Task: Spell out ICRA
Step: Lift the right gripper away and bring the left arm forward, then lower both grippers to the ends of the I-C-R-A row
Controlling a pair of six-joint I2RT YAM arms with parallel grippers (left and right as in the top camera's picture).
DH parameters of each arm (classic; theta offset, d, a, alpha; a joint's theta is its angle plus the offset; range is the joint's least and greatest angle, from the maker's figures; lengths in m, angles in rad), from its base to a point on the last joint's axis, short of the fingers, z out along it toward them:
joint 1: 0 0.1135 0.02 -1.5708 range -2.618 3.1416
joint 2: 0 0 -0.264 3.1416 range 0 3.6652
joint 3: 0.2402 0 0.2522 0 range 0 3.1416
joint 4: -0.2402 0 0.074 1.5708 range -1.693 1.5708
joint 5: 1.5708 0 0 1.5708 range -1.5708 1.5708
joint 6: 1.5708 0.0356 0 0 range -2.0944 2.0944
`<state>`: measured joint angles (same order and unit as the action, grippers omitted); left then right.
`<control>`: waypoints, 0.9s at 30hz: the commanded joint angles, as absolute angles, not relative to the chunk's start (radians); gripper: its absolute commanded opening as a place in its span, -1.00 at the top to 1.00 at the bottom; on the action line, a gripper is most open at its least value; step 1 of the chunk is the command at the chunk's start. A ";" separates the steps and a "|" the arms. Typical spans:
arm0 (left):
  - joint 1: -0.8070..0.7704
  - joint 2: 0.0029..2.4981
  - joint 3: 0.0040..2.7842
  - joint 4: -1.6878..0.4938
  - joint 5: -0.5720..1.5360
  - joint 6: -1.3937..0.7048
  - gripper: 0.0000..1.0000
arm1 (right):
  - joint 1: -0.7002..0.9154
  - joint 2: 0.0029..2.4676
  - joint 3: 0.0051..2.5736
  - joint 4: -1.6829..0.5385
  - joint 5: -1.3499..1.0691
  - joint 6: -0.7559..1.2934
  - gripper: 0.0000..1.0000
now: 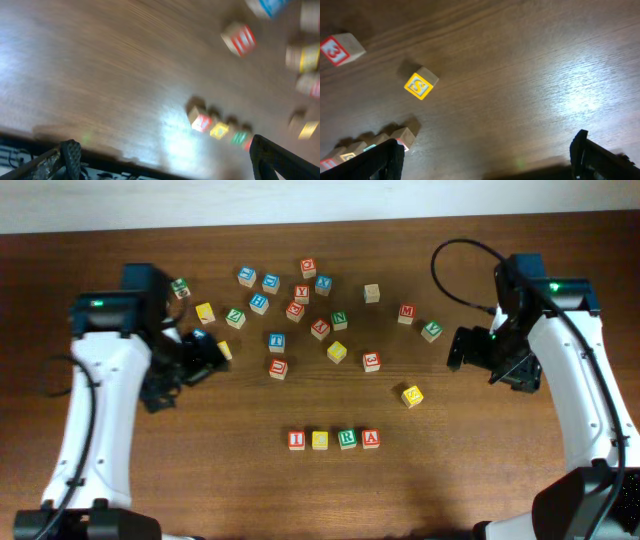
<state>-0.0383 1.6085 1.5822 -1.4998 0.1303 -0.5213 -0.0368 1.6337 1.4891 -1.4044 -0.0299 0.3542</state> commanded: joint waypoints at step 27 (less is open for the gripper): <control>-0.334 1.686 1.480 -1.526 0.048 -0.435 1.00 | 0.209 1.627 1.159 -1.116 -0.120 0.386 0.40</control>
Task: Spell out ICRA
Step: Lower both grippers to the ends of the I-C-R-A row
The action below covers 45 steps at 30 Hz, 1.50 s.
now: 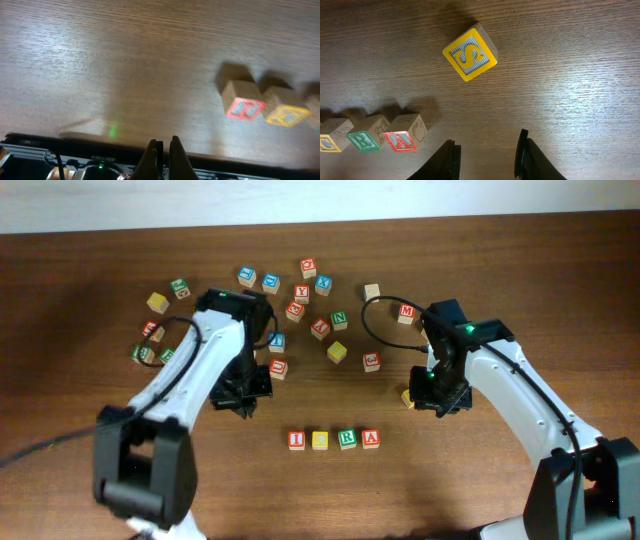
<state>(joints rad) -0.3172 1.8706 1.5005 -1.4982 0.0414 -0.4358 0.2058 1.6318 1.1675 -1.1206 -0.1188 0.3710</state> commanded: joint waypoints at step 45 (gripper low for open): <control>-0.522 1.879 0.995 -0.838 0.218 -0.553 1.00 | 0.433 1.629 0.875 -0.747 -0.251 0.622 0.92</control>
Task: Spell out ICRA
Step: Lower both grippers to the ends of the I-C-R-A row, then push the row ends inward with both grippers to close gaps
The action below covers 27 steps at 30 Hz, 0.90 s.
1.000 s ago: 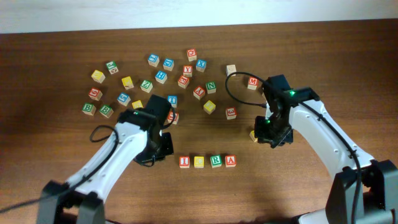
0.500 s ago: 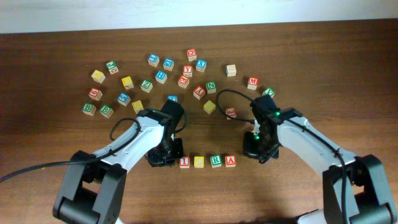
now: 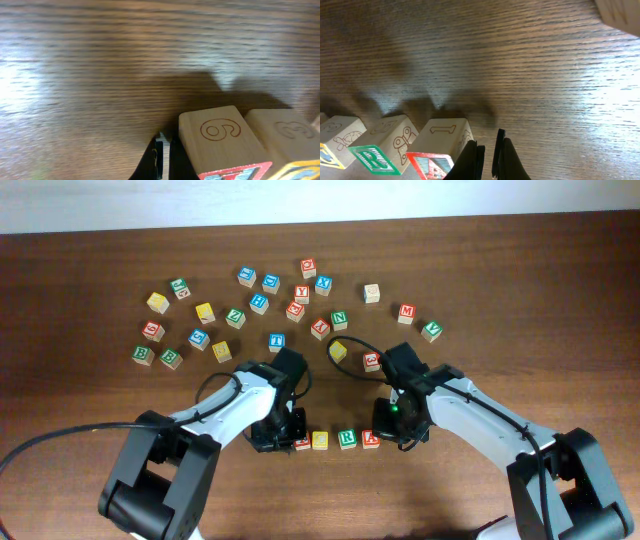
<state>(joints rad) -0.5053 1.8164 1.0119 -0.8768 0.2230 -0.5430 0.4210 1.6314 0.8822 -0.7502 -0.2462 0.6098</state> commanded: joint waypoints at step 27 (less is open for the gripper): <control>-0.556 1.879 0.995 -0.786 0.241 -0.522 0.96 | 0.433 1.629 0.875 -0.727 -0.289 0.664 0.91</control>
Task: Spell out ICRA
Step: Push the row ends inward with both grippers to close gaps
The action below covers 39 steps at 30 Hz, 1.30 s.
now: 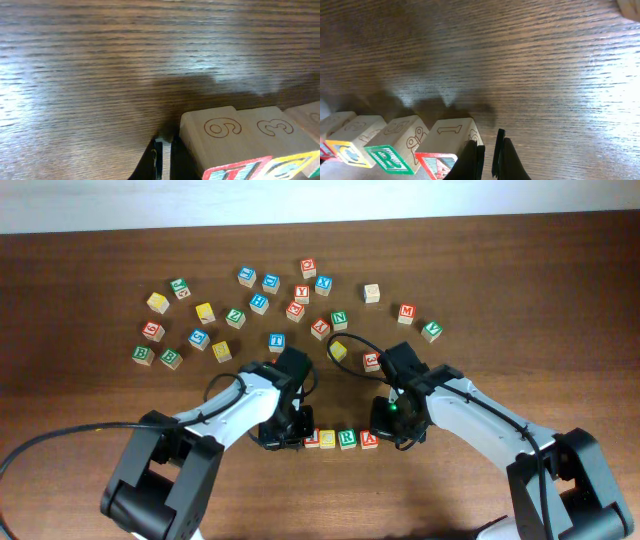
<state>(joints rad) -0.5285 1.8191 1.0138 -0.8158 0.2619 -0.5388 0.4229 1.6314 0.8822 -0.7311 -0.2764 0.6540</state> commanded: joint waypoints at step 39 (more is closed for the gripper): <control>-0.445 1.879 1.031 -0.803 0.274 -0.459 1.00 | 0.447 1.630 0.873 -0.784 -0.205 0.690 0.91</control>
